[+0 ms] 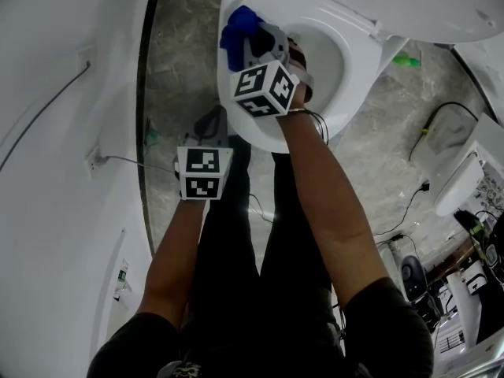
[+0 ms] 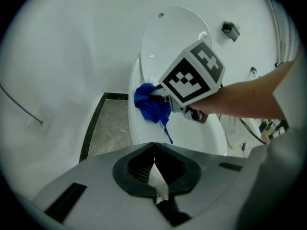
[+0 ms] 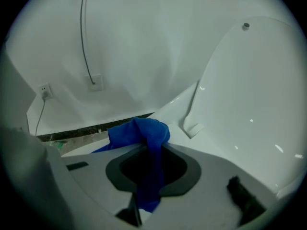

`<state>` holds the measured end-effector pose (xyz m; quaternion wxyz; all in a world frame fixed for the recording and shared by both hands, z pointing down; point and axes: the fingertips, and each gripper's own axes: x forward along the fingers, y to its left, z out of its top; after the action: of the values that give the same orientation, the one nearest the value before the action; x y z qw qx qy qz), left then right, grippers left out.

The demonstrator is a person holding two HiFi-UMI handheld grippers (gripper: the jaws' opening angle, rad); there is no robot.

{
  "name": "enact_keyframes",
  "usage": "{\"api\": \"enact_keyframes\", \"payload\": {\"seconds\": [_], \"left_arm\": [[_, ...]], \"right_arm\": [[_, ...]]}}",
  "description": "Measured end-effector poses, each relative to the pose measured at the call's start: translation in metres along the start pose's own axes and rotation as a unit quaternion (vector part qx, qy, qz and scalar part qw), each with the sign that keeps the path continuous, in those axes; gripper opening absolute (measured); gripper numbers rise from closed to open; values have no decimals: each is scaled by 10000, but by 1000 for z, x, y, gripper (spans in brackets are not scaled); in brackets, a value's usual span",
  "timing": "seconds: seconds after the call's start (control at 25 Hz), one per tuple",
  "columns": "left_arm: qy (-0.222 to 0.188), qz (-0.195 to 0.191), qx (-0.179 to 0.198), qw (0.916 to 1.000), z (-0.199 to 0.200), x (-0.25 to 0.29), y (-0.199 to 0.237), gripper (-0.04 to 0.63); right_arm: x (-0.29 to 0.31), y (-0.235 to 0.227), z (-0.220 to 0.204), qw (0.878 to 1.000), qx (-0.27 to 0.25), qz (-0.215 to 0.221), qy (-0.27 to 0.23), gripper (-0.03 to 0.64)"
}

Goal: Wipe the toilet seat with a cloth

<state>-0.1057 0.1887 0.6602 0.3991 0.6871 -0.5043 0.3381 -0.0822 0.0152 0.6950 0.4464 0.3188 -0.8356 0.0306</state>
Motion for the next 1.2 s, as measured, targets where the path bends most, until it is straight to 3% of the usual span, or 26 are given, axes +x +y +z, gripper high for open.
{"api": "enact_keyframes", "payload": {"seconds": [0.32,0.52,0.92,1.08,1.2], "left_arm": [[-58,214,192,9996,16,-1,16,11],[-115,212,150,9996,18,-1,10,11],[-128,96,196,9997,26,4,-8,11],[-196,85,215,9995,33,7,-12,11],[-307,56,90,9995,39,9,-15,11]], "right_arm": [[6,-45,-8,9978,623,-212,32,57],[-1,-85,-29,9898,1342,-451,124,57],[-28,-145,-82,9747,1987,-1018,152,57],[-32,-151,-85,9738,2042,-999,89,57],[-40,-143,-74,9750,2091,-733,-164,57]]}}
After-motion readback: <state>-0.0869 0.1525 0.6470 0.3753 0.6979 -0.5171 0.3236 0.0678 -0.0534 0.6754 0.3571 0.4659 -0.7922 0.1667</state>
